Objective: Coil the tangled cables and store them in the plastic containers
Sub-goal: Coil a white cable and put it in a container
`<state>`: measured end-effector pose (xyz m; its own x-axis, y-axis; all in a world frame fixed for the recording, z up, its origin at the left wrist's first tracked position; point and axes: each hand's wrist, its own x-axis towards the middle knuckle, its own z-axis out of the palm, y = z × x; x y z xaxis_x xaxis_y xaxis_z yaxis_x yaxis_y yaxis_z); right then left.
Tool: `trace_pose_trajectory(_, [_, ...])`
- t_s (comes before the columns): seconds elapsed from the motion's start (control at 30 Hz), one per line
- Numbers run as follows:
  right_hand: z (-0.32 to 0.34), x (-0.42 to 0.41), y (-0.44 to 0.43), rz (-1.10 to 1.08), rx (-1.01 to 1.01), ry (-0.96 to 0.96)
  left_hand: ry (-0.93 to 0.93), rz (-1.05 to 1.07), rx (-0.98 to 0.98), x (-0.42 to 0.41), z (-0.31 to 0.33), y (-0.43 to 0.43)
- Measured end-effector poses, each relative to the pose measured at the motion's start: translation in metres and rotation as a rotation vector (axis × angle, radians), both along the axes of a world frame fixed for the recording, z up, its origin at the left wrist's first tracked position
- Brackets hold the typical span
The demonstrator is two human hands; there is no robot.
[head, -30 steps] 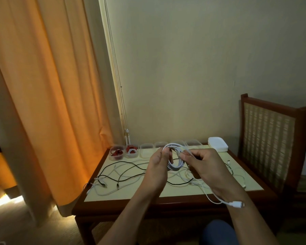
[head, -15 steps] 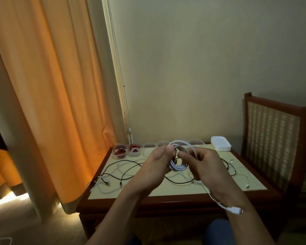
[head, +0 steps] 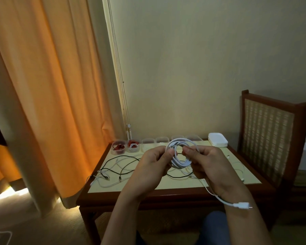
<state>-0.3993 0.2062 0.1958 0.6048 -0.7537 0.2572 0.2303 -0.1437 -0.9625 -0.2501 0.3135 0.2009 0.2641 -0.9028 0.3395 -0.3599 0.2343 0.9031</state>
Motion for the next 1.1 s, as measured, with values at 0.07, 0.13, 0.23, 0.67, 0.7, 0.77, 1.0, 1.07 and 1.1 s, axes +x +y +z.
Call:
trace_pose_trajectory(0.07, [0.0,0.004,0.002,0.002,0.019,-0.01,0.052,0.002,-0.014,-0.005,0.0,-0.001])
trace_pose_trajectory(0.13, [0.0,0.006,0.003,0.002,0.024,-0.019,0.089,0.019,-0.026,-0.008,0.0,-0.001])
trace_pose_trajectory(0.23, [0.0,0.007,0.006,-0.011,-0.019,-0.01,0.039,0.058,-0.037,-0.01,0.0,-0.001])
trace_pose_trajectory(0.67, [-0.006,-0.023,-0.02,0.141,0.024,-0.151,0.194,-0.313,0.092,0.042,0.013,0.015])
trace_pose_trajectory(0.7, [-0.006,-0.023,-0.022,0.029,-0.008,-0.17,0.166,-0.339,0.119,0.044,0.015,0.016])
trace_pose_trajectory(0.77, [-0.004,-0.017,-0.019,-0.219,-0.123,-0.18,0.148,-0.352,0.151,0.043,0.018,0.016])
trace_pose_trajectory(1.0, [0.013,-0.009,-0.014,-0.309,-0.474,-0.051,0.393,-0.39,0.032,0.05,0.026,0.006])
trace_pose_trajectory(1.07, [0.014,-0.008,-0.021,-0.269,-0.618,0.077,0.397,-0.334,-0.028,0.058,0.032,0.007])
trace_pose_trajectory(1.1, [0.014,-0.007,-0.024,-0.236,-0.642,0.127,0.383,-0.295,-0.058,0.062,0.036,0.007])
